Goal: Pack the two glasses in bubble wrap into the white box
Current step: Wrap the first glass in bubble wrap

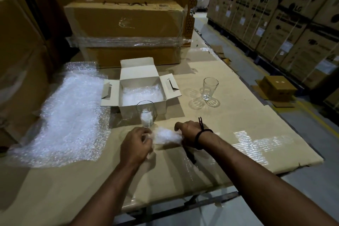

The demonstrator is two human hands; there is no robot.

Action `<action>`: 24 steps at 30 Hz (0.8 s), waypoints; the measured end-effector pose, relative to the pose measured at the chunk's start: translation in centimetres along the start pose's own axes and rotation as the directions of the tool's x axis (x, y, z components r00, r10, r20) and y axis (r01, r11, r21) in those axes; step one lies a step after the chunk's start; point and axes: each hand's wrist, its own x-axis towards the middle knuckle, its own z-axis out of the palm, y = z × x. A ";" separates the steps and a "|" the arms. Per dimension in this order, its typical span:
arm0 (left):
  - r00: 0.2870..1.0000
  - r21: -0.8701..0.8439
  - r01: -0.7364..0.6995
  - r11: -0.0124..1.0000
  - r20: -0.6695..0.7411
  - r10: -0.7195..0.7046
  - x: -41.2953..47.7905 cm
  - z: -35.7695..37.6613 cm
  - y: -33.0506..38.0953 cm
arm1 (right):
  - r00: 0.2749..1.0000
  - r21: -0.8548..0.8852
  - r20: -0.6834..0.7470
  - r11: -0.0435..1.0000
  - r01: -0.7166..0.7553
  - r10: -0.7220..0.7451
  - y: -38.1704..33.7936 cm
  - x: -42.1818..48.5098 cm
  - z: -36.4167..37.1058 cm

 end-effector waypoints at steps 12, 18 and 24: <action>0.994 -0.026 0.103 0.994 0.031 -0.102 5.5 0.3 -1.8 | 0.856 0.970 -0.241 0.098 0.220 0.458 1.0 1.7 -3.2; 0.998 -0.068 0.061 0.996 0.020 -0.059 5.7 0.5 -2.6 | 0.828 0.870 0.006 -0.412 0.273 0.560 -2.8 5.0 -5.2; 0.985 -0.128 0.160 0.979 0.077 -0.151 5.6 0.6 -2.8 | 0.855 0.892 -0.385 0.376 0.249 0.347 -5.5 5.9 -4.7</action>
